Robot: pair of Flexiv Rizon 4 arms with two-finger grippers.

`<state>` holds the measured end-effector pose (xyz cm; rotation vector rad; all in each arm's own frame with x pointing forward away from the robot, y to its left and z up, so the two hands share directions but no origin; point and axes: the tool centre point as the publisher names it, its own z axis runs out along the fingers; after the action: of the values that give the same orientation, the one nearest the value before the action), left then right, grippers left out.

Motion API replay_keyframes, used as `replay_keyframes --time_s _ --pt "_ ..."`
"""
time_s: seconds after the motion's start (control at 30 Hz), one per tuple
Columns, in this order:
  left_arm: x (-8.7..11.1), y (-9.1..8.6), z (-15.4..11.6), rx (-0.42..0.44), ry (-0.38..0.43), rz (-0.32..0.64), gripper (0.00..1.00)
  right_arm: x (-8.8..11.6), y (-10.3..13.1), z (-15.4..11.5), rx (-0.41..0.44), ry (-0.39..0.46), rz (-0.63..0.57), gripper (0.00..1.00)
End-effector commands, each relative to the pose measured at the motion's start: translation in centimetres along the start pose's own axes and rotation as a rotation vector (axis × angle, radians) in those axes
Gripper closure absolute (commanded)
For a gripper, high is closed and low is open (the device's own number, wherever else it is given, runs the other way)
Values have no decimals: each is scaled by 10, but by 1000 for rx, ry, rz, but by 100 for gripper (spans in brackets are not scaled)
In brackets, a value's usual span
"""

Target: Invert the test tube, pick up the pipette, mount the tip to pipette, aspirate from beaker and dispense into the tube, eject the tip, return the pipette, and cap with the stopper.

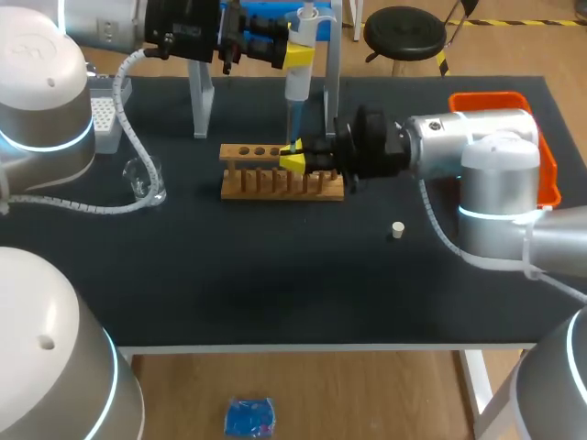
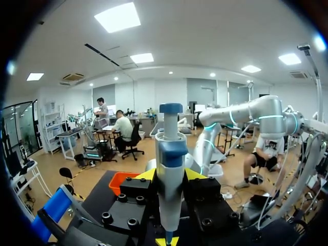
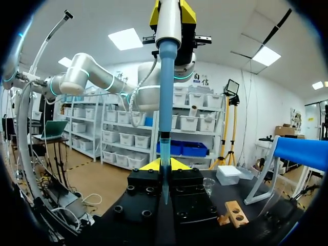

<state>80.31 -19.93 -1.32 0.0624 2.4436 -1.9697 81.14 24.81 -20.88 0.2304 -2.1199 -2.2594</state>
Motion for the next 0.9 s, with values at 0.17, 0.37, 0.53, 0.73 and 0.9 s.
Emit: replay_keyframes --time_s 0.17,0.37,0.53,0.73,0.9 --pt "1 3 0 0 -1 0 100 -1 6 4 -56 -40 -13 100" --pt "1 3 0 0 -1 0 100 -4 9 5 -86 -58 1 100" --pt "1 3 0 0 -1 0 100 -5 9 6 -88 -60 7 100" --pt "1 3 0 0 -1 0 100 -5 10 7 -77 -59 9 100" --pt "1 3 0 0 -1 0 100 -4 12 7 -72 -62 14 100"
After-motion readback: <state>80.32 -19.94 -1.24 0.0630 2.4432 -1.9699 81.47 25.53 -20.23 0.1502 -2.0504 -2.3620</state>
